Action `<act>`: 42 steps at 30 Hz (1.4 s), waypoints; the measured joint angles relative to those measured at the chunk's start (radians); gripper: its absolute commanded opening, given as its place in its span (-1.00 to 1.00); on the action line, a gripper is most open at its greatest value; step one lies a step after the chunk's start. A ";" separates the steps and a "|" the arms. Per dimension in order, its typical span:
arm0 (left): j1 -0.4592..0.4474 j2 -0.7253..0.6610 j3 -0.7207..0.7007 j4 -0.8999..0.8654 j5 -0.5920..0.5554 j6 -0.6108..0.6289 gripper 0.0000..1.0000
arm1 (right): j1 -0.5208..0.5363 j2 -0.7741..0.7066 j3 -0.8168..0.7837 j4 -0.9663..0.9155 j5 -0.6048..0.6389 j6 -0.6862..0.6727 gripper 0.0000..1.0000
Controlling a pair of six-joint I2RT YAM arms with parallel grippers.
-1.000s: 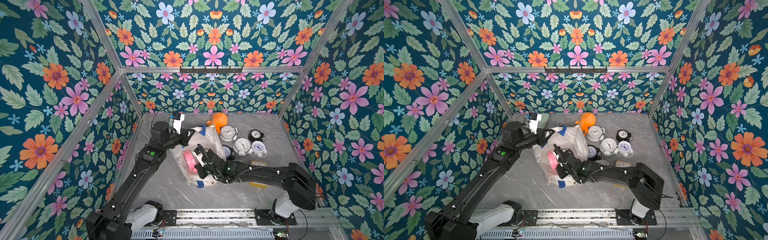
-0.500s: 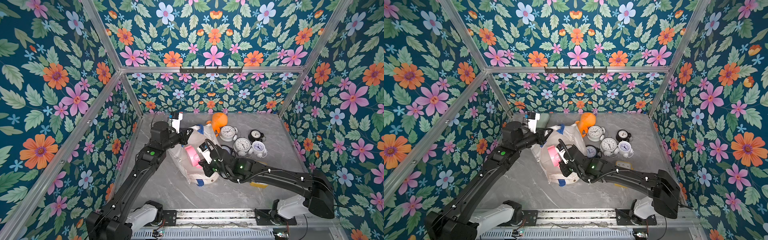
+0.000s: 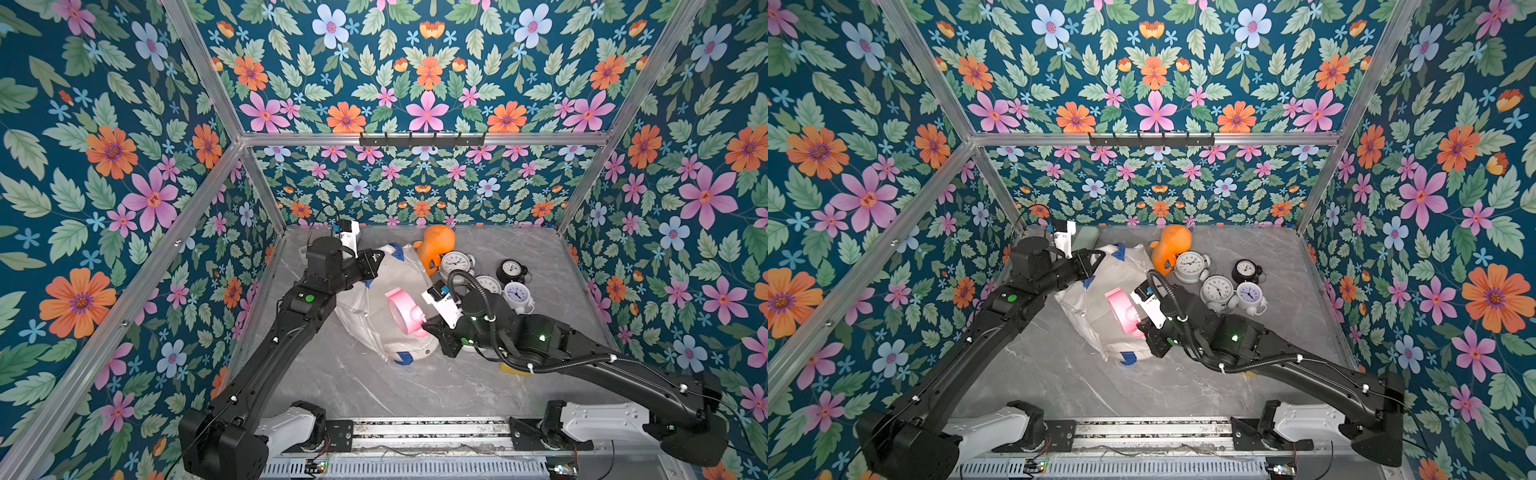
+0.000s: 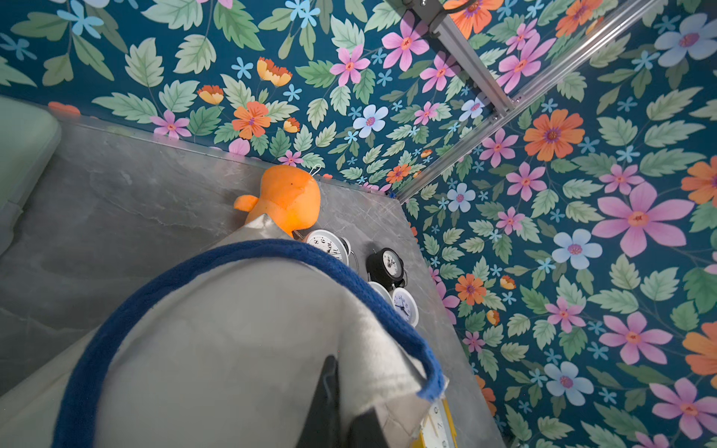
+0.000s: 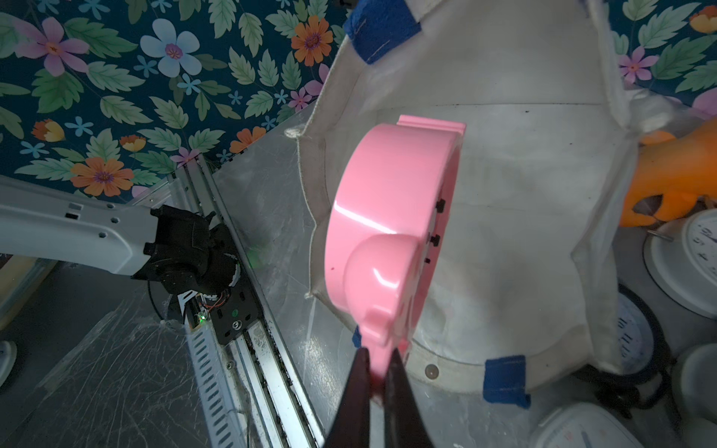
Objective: Take the alarm clock out of the canvas bag
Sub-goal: Pick up the alarm from the canvas bag, then place the canvas bag at the center of the board.
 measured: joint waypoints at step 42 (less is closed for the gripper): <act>0.268 0.144 -0.241 0.230 -0.089 -0.724 -1.00 | -0.272 -0.272 0.020 -0.333 0.166 0.077 -1.00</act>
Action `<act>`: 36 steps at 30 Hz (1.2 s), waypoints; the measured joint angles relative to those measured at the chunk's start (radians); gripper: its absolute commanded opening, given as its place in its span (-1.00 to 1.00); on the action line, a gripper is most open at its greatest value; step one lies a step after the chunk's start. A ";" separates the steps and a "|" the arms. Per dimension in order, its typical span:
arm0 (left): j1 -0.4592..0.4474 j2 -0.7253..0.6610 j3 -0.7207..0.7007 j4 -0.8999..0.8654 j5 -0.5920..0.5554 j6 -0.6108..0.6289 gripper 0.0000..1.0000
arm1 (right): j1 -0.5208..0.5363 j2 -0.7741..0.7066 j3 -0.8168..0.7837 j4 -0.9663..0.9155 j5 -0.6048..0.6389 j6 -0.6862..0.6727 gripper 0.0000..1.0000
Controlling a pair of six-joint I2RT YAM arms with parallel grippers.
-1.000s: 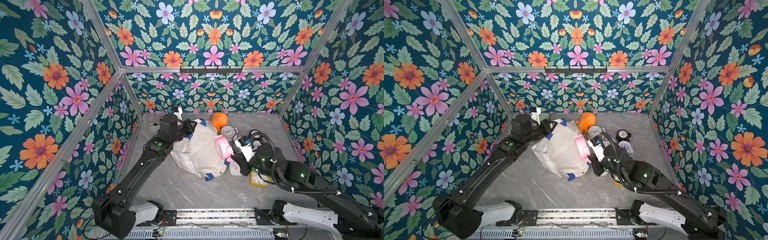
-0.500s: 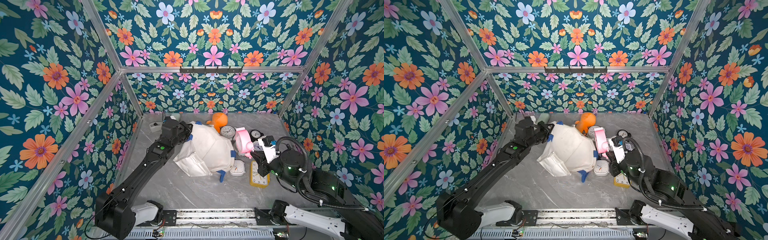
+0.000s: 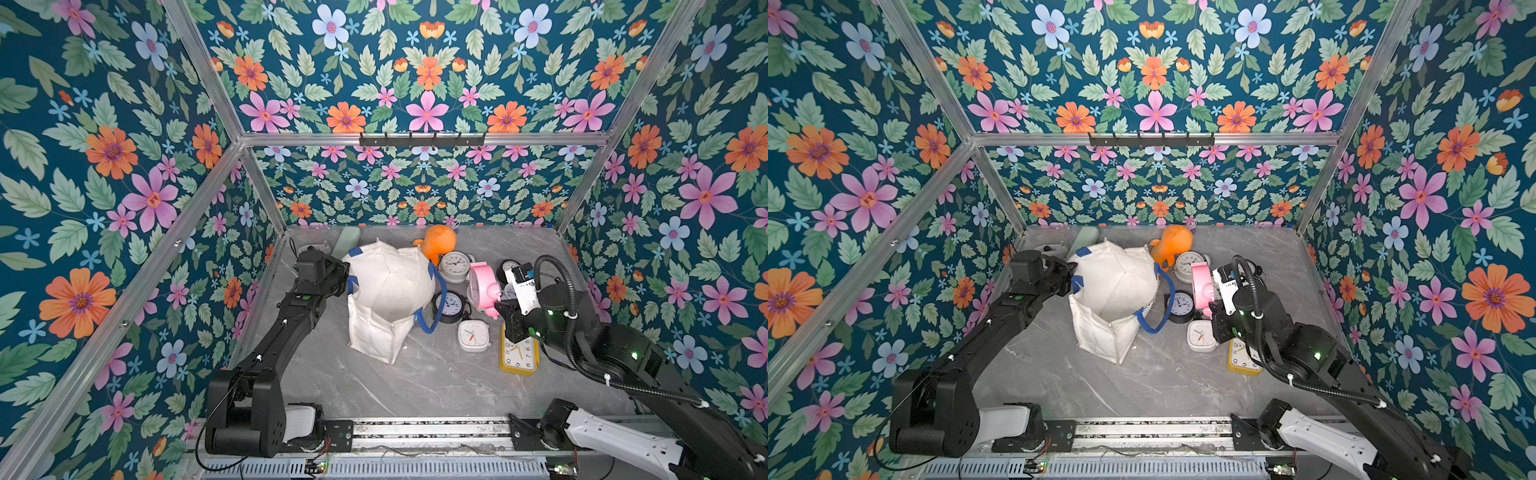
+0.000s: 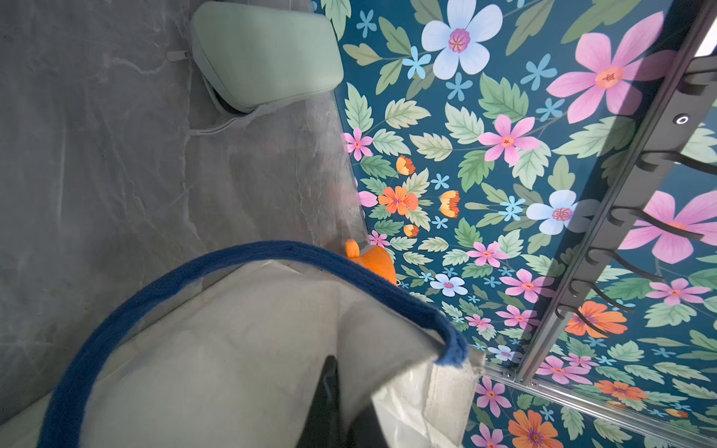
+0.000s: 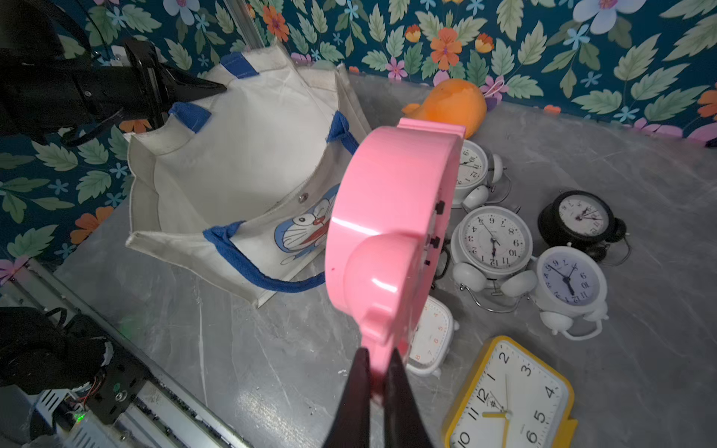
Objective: Take the alarm clock out of the canvas bag
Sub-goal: Place the canvas bag at the center of the board, then place the alarm at the center of the board.
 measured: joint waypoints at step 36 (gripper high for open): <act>0.055 -0.195 0.092 -0.114 -0.238 0.394 0.92 | -0.167 0.323 -0.298 0.216 -0.785 0.232 -1.00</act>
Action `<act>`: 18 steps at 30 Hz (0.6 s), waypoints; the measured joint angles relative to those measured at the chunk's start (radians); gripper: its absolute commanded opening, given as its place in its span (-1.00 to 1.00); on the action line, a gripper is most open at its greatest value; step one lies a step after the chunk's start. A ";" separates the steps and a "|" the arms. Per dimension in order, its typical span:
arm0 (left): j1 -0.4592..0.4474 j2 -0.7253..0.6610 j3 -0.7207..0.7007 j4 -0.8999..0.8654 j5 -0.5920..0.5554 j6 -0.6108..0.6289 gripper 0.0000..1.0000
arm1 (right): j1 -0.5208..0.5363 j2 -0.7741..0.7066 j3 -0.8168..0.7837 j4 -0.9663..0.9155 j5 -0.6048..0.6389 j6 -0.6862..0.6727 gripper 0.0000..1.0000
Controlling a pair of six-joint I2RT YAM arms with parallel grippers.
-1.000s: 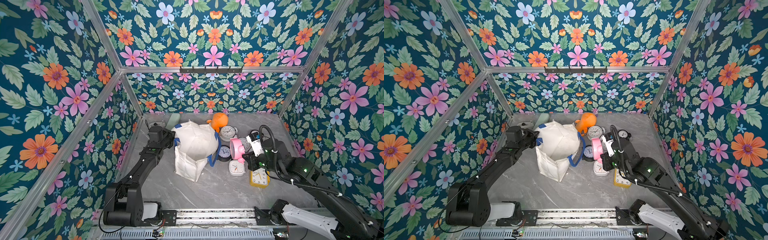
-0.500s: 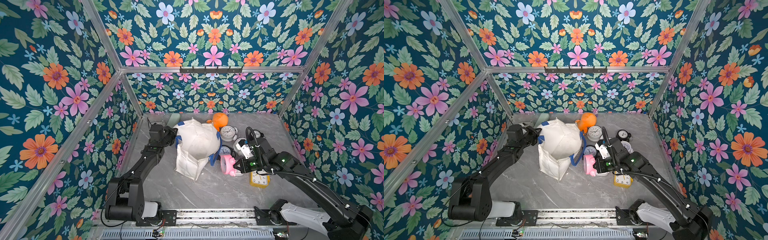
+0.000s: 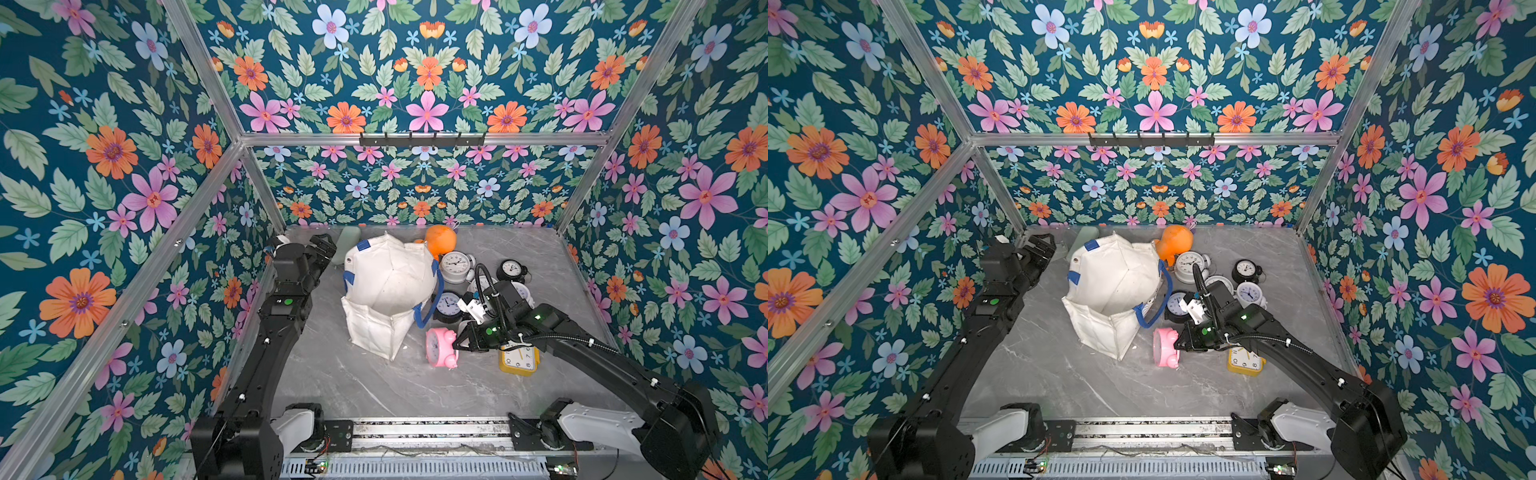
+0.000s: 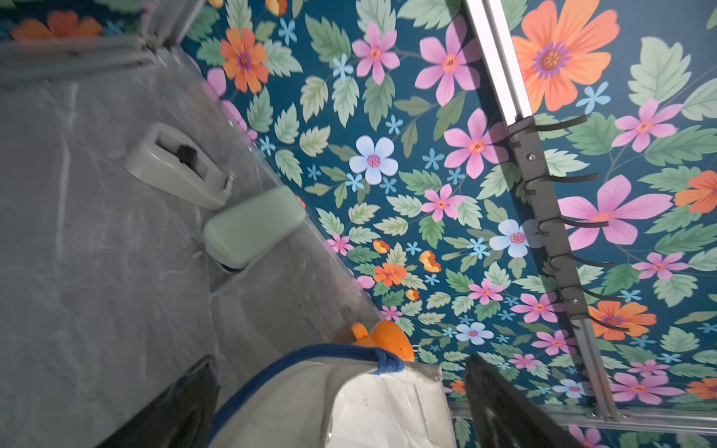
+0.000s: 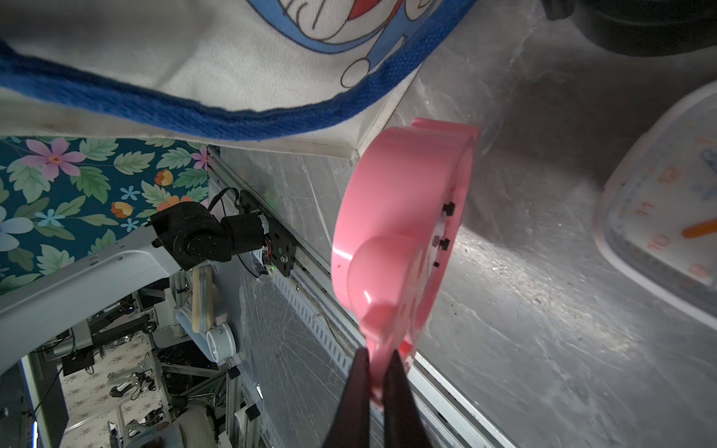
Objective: Take the alarm clock out of the canvas bag
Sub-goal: Place the alarm at the center of the board.
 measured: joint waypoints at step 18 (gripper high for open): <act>-0.001 -0.138 -0.042 -0.109 -0.050 0.210 0.92 | -0.065 0.111 -0.153 0.185 -0.182 0.121 -1.00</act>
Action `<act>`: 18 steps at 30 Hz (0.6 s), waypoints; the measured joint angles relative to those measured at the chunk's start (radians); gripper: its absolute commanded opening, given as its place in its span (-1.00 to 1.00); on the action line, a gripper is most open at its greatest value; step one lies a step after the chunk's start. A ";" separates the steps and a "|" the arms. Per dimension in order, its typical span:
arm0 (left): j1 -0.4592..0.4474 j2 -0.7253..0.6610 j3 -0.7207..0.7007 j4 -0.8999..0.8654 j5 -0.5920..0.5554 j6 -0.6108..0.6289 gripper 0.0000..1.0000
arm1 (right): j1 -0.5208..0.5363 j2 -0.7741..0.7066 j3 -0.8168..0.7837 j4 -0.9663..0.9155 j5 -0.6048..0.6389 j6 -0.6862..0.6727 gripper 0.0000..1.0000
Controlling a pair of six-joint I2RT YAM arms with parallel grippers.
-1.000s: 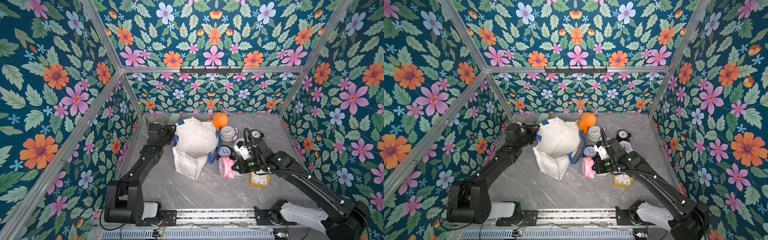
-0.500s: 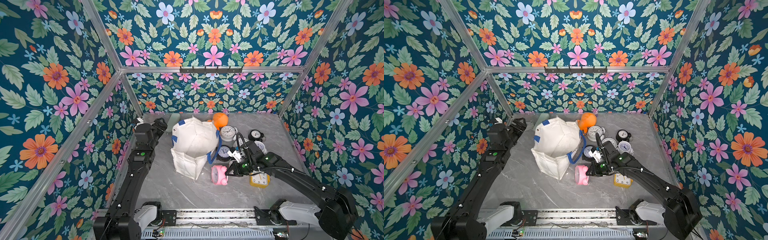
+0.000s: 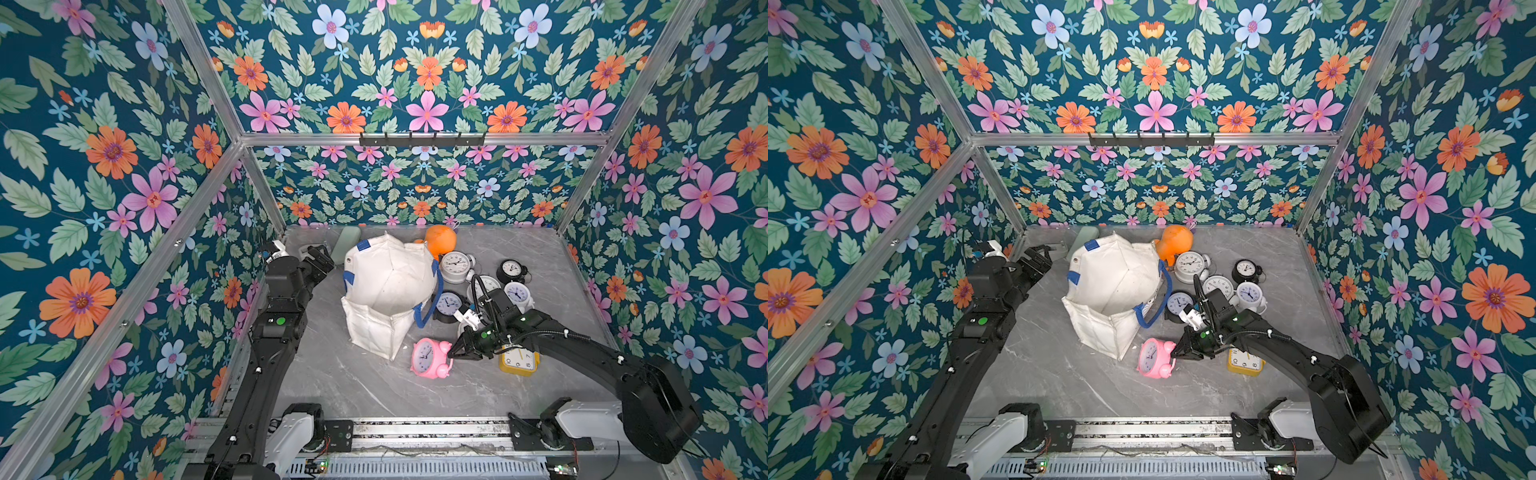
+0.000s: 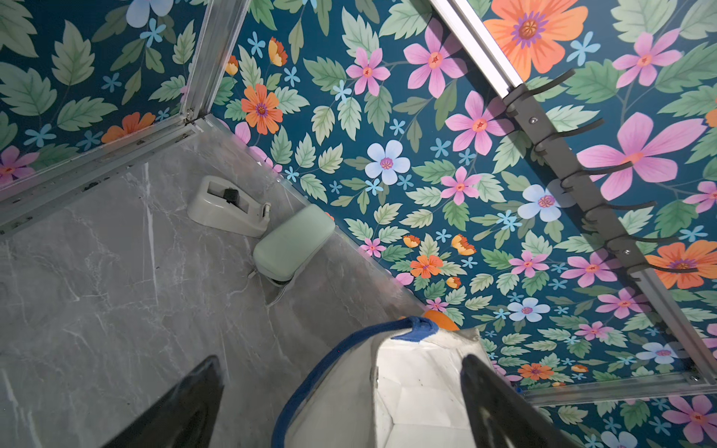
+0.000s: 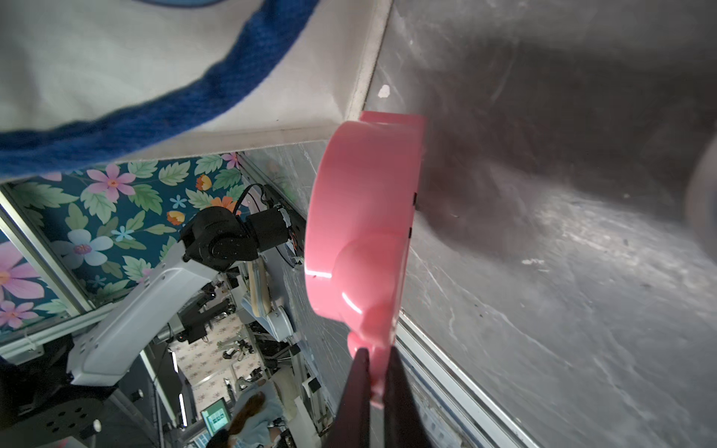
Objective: Take the alarm clock out of the canvas bag
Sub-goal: Place the alarm at the center of the board.
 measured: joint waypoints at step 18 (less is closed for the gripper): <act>0.000 0.005 0.000 -0.010 0.004 -0.004 0.90 | -0.067 0.007 -0.212 0.211 0.003 0.104 -0.99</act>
